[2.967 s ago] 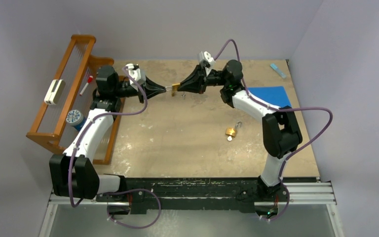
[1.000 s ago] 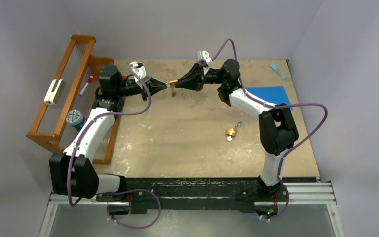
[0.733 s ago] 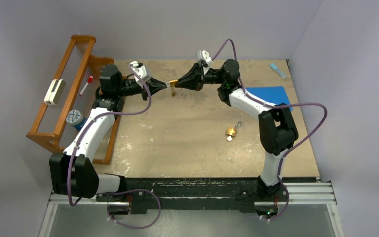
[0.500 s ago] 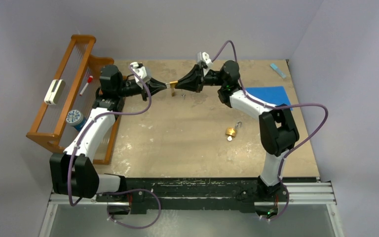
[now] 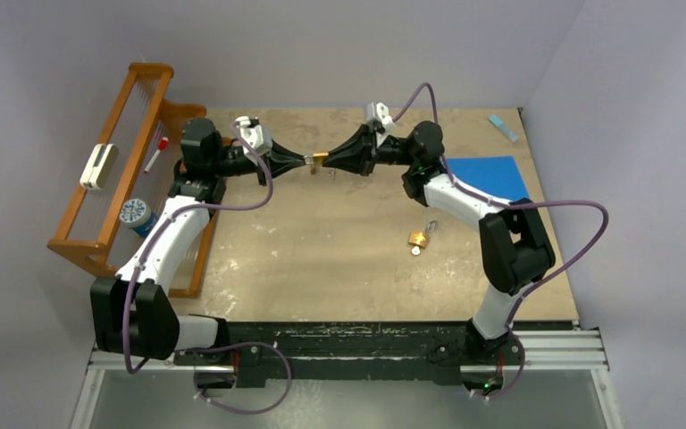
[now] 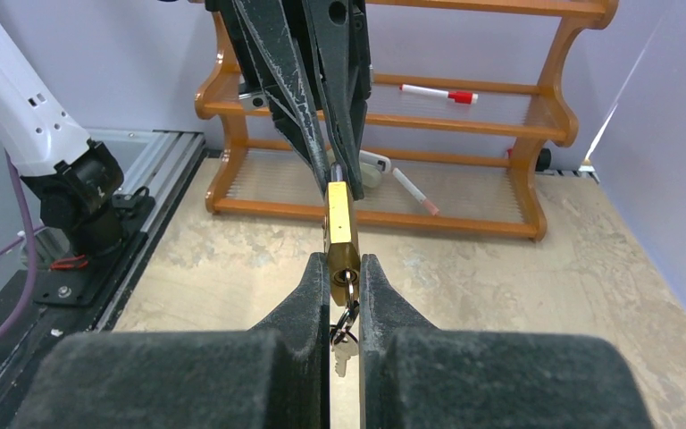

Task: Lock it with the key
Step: Lock the lock.

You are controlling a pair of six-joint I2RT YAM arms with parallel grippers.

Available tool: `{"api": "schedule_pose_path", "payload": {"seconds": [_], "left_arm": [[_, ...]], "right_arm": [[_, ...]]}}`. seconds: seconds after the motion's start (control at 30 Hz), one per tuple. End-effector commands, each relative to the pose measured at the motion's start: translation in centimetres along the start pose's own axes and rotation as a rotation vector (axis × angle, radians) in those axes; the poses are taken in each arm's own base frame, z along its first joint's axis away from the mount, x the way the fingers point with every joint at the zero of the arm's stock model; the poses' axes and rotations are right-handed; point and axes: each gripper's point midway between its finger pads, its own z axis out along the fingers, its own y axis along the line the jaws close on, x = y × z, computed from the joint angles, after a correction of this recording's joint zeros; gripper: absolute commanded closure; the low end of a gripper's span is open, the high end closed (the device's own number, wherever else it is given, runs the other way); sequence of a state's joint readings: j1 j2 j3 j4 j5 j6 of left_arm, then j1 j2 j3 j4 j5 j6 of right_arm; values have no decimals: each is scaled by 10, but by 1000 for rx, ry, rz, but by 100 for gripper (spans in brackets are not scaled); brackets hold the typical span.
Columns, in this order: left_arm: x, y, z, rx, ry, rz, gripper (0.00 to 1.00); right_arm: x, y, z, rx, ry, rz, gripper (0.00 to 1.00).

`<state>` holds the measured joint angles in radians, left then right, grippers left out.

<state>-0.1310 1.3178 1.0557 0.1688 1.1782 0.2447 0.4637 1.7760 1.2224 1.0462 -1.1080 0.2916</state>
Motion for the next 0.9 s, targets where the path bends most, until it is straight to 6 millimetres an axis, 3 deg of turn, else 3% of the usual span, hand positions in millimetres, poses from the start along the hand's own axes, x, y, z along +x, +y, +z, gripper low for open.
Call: {"api": "schedule_pose_path", "payload": {"seconds": [0.0,0.27,0.37,0.47,0.7,0.87], "left_arm": [[-15,12,-6,-42,-28,103,100],[-14,18,-10,-75,-20,112,100],[-14,19,-13,-82,-18,113,100],[-15,19,-13,-80,-19,116,100],[-16,19,-13,-79,-22,122,100],[-16,18,-13,-75,-23,121,100]], "right_arm": [[-39,10,-8,-1,-60,-84,100],[-36,3,-11,17,-50,-52,100],[-36,1,-14,34,-51,-49,68],[-36,0,-17,52,-53,-54,53],[-30,-3,-19,73,-33,-51,40],[-26,-18,-18,137,-21,-56,36]]}}
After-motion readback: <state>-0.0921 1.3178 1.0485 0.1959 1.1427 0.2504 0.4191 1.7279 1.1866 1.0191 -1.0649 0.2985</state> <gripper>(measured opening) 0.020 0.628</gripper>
